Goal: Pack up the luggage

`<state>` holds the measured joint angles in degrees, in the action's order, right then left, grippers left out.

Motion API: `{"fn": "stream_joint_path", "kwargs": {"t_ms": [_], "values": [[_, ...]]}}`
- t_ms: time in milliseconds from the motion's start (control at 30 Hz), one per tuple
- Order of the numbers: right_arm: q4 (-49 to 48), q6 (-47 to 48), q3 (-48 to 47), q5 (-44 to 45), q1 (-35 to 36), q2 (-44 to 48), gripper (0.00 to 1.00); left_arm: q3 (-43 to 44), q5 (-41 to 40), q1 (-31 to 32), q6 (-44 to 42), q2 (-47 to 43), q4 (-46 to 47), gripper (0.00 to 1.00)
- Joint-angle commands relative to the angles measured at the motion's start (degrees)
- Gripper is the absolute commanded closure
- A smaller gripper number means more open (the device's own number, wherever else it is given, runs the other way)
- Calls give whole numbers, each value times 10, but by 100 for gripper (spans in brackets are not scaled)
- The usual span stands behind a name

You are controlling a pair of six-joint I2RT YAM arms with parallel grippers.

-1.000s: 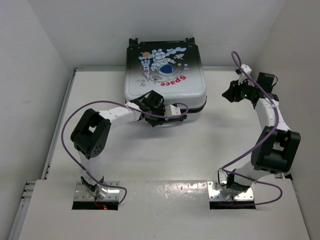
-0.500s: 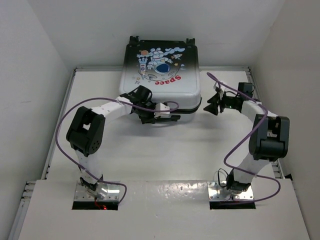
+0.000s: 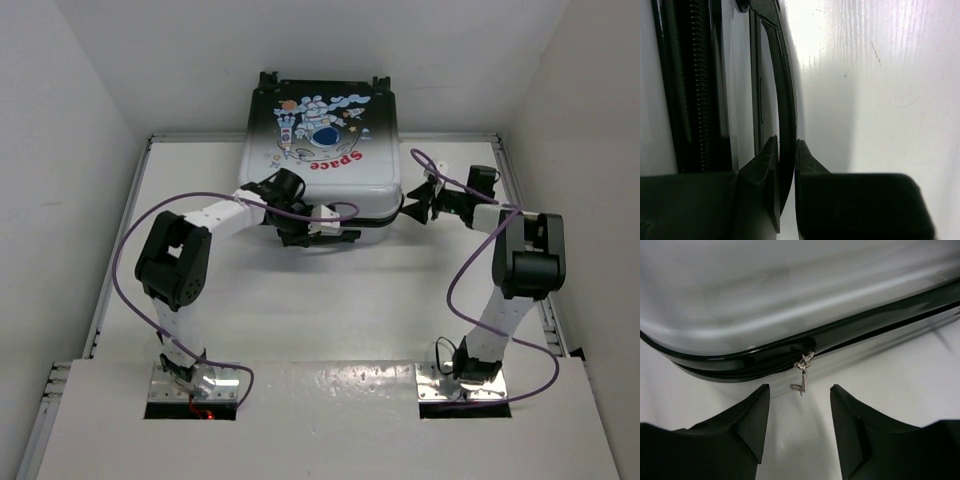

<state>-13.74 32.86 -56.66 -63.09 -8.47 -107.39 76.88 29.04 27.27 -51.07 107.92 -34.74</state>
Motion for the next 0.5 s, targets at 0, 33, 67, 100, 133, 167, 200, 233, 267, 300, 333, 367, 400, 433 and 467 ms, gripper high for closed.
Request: {"fn": "stream_joint_path", "kwargs": {"t_ms": [0,33,67,100,133,167,200,233,267,300,333,367,400,433,467], "values": [[-84,-27,-7,-56,6,-11,49,-16,-43,-67,47,71,-125,100],[-88,-30,-10,-62,10,-15,51,-16,-43,-67,47,71,-125,100],[-91,-32,-11,-68,12,-16,52,-10,-43,-67,52,78,-125,100],[-102,-36,-10,-69,13,-20,52,-10,-43,-67,52,78,-125,100],[-116,-44,-5,-70,18,-21,53,-4,-43,-67,52,84,-125,100],[-156,-68,3,-70,20,-22,53,-4,-49,-67,52,84,-125,100],[-212,-87,9,-70,21,-28,54,2,-49,-67,58,89,-125,100],[-238,-123,13,-70,20,-31,56,2,-49,-67,58,89,-125,100],[-261,-154,16,-72,22,-36,56,2,-49,-67,58,89,-125,100],[-307,-168,15,-75,23,-41,58,2,-49,-67,58,89,-125,100],[-314,-183,12,-80,22,-48,60,2,-49,-67,58,89,-125,100],[-323,-187,9,-83,24,-51,63,2,-54,-67,58,89,-125,100],[-334,-190,4,-86,26,-54,65,7,-54,-67,58,89,-125,100],[-340,-209,2,-93,26,-59,70,7,-54,-67,58,94,-125,100],[-359,-218,2,-101,28,-62,73,7,-59,-67,58,94,-125,100]]}}
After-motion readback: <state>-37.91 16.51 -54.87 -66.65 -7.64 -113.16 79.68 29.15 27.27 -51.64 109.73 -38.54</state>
